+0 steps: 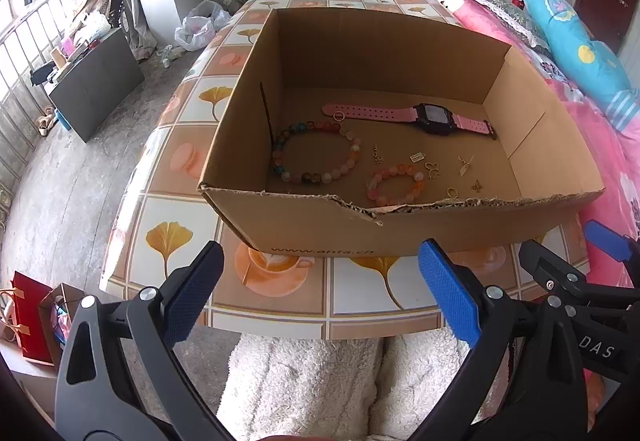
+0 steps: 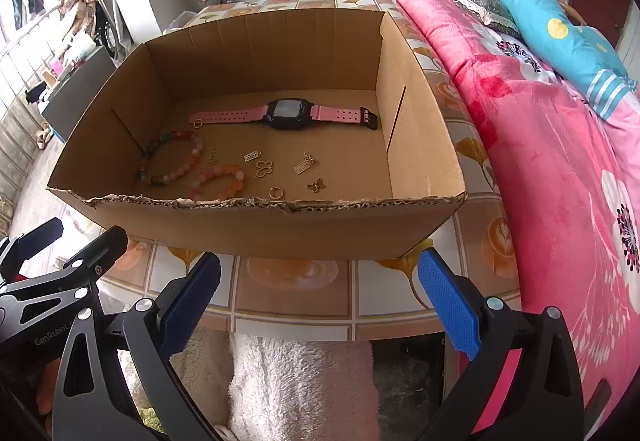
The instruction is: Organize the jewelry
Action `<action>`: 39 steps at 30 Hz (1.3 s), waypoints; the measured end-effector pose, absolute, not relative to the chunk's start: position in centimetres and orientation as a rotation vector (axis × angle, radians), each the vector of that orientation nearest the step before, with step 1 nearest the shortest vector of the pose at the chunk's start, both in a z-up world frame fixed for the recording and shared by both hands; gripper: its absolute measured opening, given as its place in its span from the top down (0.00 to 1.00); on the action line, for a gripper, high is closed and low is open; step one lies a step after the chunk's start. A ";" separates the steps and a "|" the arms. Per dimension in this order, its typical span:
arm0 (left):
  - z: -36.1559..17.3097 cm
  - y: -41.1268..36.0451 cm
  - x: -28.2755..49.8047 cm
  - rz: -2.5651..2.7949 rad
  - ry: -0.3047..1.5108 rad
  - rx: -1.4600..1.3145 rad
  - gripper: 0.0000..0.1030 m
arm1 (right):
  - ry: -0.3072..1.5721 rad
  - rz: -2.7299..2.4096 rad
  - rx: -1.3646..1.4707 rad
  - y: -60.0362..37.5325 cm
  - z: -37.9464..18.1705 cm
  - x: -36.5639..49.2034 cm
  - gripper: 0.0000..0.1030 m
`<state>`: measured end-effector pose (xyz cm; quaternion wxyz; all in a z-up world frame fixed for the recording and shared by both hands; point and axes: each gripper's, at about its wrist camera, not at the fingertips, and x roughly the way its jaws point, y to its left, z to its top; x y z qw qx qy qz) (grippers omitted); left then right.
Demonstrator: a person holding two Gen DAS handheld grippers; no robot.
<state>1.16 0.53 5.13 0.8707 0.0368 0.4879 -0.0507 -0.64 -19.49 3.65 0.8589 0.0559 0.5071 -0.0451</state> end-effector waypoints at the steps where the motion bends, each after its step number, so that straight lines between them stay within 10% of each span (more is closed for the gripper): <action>1: 5.1 0.5 1.2 -0.106 1.019 0.076 0.09 | 1.064 -0.095 0.117 -19.4 3.6 -0.7 0.07; 39: 4.7 0.8 1.5 -0.109 1.039 0.081 0.09 | 1.074 -0.102 0.107 -19.3 3.7 -0.6 0.07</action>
